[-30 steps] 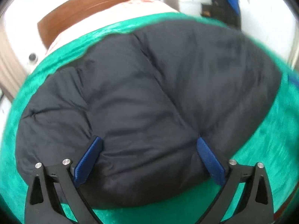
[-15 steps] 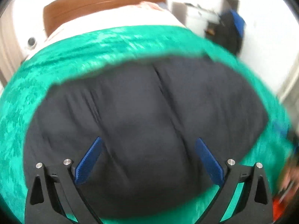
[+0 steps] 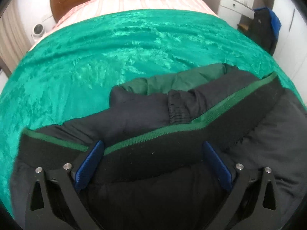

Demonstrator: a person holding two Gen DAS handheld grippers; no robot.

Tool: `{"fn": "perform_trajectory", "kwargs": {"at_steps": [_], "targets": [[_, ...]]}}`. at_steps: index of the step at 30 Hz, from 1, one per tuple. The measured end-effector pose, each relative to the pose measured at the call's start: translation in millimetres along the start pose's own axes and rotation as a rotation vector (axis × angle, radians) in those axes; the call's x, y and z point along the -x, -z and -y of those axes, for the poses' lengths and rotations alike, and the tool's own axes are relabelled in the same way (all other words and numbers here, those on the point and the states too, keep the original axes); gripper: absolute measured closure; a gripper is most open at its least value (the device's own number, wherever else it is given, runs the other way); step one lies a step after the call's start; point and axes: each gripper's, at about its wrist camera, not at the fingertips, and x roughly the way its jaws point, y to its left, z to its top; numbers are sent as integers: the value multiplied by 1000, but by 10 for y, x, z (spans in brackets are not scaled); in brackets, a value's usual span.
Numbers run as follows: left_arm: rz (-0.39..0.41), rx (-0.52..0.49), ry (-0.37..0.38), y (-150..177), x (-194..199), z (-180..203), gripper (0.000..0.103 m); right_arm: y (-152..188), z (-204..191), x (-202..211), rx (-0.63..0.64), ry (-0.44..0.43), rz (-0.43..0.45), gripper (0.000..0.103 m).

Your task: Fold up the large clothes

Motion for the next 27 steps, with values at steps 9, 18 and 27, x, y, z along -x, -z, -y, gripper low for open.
{"fn": "perform_trajectory", "kwargs": {"at_steps": [9,18,27], "targets": [[8,-8,-34,-43,-189,5,0,-22,227,16,-117,12,16,5],[214,-113,300,740,1112,201,3,-110,691,-47,-393,-95,84,1],[142,-364,408,1624,773,1061,2,-326,582,-663,-396,-33,-78,6]]}}
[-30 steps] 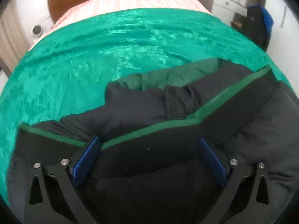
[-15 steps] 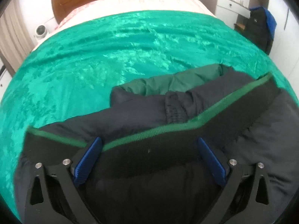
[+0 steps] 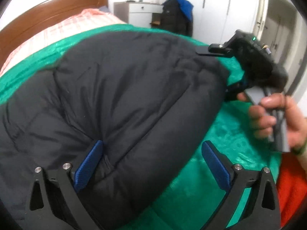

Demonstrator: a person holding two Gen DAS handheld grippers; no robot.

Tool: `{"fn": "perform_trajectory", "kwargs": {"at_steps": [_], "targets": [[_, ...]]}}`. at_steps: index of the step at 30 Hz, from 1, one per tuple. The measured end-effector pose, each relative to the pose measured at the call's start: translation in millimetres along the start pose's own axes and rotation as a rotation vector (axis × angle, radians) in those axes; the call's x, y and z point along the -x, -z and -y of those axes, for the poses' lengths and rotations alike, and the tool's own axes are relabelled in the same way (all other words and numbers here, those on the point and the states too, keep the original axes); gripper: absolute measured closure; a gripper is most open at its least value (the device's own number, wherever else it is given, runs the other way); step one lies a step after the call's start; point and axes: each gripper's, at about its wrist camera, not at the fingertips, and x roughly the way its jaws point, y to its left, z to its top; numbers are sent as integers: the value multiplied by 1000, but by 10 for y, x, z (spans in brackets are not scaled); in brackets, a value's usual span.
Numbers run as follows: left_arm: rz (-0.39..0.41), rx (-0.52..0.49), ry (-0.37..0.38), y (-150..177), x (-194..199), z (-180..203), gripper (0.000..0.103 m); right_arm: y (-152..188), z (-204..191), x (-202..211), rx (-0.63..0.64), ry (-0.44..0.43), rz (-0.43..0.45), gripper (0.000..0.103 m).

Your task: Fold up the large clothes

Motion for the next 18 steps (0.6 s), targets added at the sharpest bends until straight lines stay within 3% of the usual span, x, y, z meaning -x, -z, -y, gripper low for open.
{"fn": "perform_trajectory", "kwargs": {"at_steps": [2,4,8,11,14,18], "targets": [[8,63,40,-42,52,-86,2,-22,-93,-52,25,28,-53,50],[16,150,97,-83,260,-256,3,-50,-319,18,88,59,-42,63],[85,268,54,2,850,-715,3,83,-1384,172,417,144,36,66],[135,387,-22,179,1372,-1253,3,420,-2344,53,727,172,68,66],[192,498,-122,448,1914,-1804,3,1032,-3134,-295,1051,195,51,66],[252,626,-235,841,2436,-2342,3,2025,-3652,-1031,1365,203,-68,66]]}}
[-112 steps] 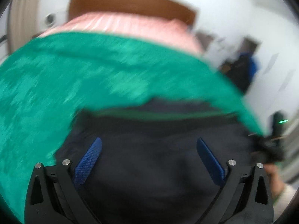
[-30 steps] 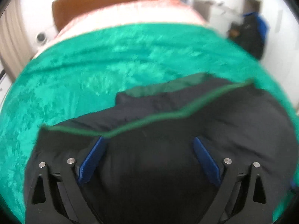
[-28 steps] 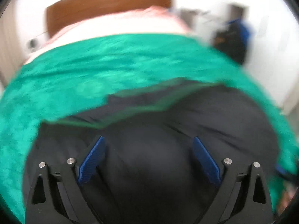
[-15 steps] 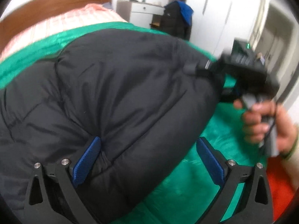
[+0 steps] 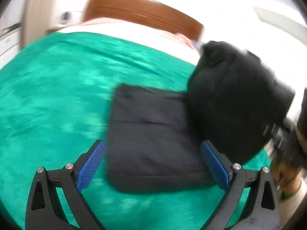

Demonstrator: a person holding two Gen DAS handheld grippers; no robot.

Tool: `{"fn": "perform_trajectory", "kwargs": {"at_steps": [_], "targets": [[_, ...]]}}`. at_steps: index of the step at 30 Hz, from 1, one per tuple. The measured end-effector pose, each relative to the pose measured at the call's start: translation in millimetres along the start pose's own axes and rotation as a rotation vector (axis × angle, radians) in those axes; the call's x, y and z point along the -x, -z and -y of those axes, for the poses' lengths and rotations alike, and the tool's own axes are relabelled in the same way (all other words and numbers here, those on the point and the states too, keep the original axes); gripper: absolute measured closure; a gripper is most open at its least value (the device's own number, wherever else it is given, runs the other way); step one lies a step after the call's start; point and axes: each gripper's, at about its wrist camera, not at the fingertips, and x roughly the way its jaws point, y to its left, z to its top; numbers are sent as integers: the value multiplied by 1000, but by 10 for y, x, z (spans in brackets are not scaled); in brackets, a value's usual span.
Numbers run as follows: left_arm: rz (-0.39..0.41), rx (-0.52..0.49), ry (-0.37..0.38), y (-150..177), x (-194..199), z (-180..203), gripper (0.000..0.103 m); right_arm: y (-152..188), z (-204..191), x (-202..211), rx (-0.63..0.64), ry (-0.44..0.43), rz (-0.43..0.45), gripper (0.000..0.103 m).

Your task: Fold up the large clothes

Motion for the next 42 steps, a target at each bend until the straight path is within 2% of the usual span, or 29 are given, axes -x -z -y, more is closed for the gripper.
{"fn": "perform_trajectory", "kwargs": {"at_steps": [1,4,6,8,11,13,15,18,19,20,21,22,23,24,26,28,30,35,38,42], "targets": [[12,35,-16,-4,96,-191,3,-36,-320,-230,81,-23,-38,66],[22,126,-39,66,278,-646,3,57,-899,-693,220,-64,-111,66],[11,156,-53,139,261,-758,3,149,-1166,-899,286,-70,-123,65],[-2,178,-46,193,285,-867,3,182,-1268,-963,306,-57,-125,64],[3,186,32,61,286,-724,3,242,-1285,-922,312,-34,-113,62],[13,141,105,-153,250,-553,3,241,-1250,-925,305,-31,-102,61],[-34,86,169,-401,96,-353,2,260,-1209,-893,304,-21,-85,59],[-97,-23,201,-798,-257,52,2,306,-1238,-821,315,-1,-50,53],[-137,-53,214,-877,-392,186,2,308,-1275,-796,315,-5,-43,44],[-188,-75,224,-954,-578,292,2,304,-1284,-777,313,-10,-37,32],[-235,-92,204,-1009,-764,375,3,307,-1308,-742,314,-7,-33,27],[-258,-110,148,-1029,-905,421,4,321,-1334,-669,316,9,-25,22],[-267,-126,91,-1042,-1002,430,12,352,-1361,-561,313,38,-5,22],[-278,-125,62,-1047,-1089,395,21,395,-1370,-450,296,53,16,21],[-303,-58,94,-1023,-1175,248,31,549,-1296,-138,212,38,39,14],[-300,-9,88,-963,-1211,78,32,774,-1187,148,106,6,58,9],[-292,3,49,-876,-1278,-68,32,1104,-1080,389,14,-17,57,8],[-278,68,26,-713,-1393,-338,30,1751,-885,583,-82,-16,-10,8],[-268,73,1,-637,-1457,-412,29,1917,-684,627,-144,-14,-40,8],[-272,78,-25,-593,-1453,-412,28,1922,-496,652,-205,-17,-21,8]]}}
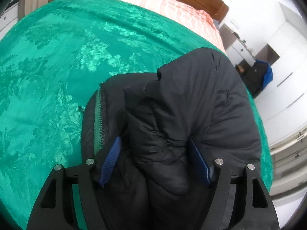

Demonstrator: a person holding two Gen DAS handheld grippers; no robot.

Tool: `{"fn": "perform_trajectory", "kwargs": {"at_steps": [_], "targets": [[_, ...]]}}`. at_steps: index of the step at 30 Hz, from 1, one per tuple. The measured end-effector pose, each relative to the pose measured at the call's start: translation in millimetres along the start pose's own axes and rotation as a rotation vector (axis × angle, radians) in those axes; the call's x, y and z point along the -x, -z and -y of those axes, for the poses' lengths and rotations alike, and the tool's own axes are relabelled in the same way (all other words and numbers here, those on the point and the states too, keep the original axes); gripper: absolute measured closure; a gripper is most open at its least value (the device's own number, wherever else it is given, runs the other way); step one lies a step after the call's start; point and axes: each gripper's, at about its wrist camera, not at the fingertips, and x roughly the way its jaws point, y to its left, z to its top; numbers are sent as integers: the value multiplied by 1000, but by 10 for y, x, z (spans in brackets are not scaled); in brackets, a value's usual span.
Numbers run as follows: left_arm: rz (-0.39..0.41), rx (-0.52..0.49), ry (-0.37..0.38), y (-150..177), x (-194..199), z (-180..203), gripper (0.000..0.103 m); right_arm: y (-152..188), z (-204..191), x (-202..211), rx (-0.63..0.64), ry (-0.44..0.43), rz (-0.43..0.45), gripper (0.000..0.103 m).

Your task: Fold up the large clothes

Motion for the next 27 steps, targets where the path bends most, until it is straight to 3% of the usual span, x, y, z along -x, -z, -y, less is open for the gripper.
{"fn": "perform_trajectory", "kwargs": {"at_steps": [7,15,27], "targets": [[-18,-14,-31,22,38,61,27,-5,-20,-65,-21,-24,-4,8],[-24,-1,-12,49,-3,0,27,5,-56,-87,-10,-38,-1,8],[-13,17,50,85,-34,-103,26,-63,105,-212,-121,-42,-35,8]]}}
